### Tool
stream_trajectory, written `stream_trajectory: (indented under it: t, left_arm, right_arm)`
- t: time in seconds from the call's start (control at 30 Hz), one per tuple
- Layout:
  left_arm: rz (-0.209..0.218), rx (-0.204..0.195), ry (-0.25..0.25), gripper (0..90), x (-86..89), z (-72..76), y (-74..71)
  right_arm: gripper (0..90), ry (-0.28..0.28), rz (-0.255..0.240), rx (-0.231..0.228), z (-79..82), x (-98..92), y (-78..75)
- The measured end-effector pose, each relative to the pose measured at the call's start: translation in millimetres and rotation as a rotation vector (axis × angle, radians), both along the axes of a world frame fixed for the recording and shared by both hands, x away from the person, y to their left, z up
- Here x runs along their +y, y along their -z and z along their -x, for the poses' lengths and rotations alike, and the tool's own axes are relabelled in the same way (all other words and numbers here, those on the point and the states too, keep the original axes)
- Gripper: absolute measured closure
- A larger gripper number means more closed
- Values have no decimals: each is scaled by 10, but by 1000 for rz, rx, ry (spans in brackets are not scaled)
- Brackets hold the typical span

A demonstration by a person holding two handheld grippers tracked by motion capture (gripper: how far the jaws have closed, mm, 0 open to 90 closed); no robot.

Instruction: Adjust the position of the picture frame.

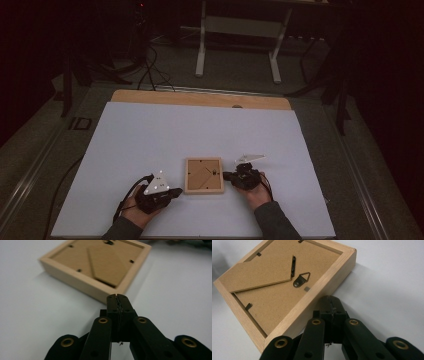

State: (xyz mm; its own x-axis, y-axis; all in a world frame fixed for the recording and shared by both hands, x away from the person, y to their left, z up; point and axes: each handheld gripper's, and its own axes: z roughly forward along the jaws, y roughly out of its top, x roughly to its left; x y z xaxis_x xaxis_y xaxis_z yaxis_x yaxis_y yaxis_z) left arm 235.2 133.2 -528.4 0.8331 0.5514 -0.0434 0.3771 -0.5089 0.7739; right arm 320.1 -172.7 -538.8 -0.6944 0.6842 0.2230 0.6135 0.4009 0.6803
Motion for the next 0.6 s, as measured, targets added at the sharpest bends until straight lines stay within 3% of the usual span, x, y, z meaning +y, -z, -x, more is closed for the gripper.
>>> stream_trajectory:
  t: [0.27, 0.6]
  left_arm:
    - [-42, 18, 46, 899, -93, -18, 68]
    - [-72, 11, 19, 888, -89, -76, 100]
  right_arm:
    - [898, -2, -4, 1, -3, 67, 5]
    - [897, -4, -1, 0, -55, 141, 4]
